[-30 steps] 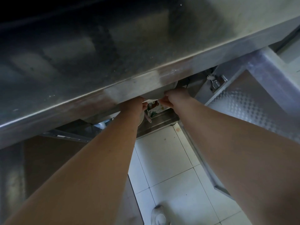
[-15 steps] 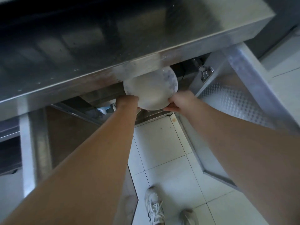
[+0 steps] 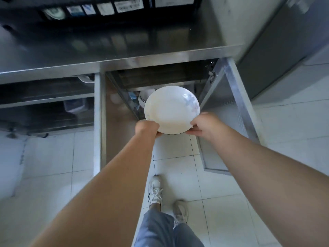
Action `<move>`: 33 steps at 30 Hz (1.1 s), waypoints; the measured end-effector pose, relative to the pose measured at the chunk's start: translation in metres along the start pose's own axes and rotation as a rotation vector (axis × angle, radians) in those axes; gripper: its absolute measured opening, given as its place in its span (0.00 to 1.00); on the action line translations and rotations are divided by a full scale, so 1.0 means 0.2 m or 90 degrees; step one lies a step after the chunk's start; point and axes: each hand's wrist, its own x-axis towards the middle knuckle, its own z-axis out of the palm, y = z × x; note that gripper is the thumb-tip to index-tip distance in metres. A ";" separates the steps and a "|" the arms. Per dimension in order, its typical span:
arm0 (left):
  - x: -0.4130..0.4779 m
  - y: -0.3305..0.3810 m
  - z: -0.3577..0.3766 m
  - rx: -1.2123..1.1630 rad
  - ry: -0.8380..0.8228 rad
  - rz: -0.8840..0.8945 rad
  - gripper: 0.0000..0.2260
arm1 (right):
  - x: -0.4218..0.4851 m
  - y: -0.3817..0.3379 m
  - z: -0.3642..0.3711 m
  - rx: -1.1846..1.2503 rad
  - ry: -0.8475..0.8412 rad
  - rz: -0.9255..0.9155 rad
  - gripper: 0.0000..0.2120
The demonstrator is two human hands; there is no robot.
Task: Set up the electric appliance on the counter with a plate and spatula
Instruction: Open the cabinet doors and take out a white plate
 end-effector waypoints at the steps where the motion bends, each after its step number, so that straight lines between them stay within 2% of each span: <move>1: -0.09 -0.01 -0.02 -0.032 0.001 -0.011 0.08 | -0.06 -0.01 -0.02 -0.003 -0.009 -0.005 0.19; 3: -0.29 -0.04 -0.07 -0.092 -0.016 -0.024 0.04 | -0.21 -0.03 -0.06 -0.027 -0.032 -0.027 0.16; 6: -0.53 -0.04 -0.17 -0.154 -0.046 0.009 0.08 | -0.41 -0.09 -0.10 -0.058 -0.055 -0.063 0.11; 16: -1.10 0.09 -0.60 -0.148 -0.050 0.081 0.05 | -0.95 -0.23 0.08 -0.040 -0.154 -0.133 0.10; 25: -1.21 0.09 -1.13 -0.185 0.048 0.079 0.04 | -1.24 -0.25 0.59 -0.116 -0.221 -0.156 0.15; 30: -1.19 0.10 -1.55 -0.210 0.044 0.073 0.05 | -1.37 -0.21 0.98 -0.137 -0.240 -0.162 0.13; 33: -1.14 0.09 -1.86 -0.188 0.048 0.103 0.09 | -1.45 -0.17 1.27 -0.134 -0.246 -0.160 0.13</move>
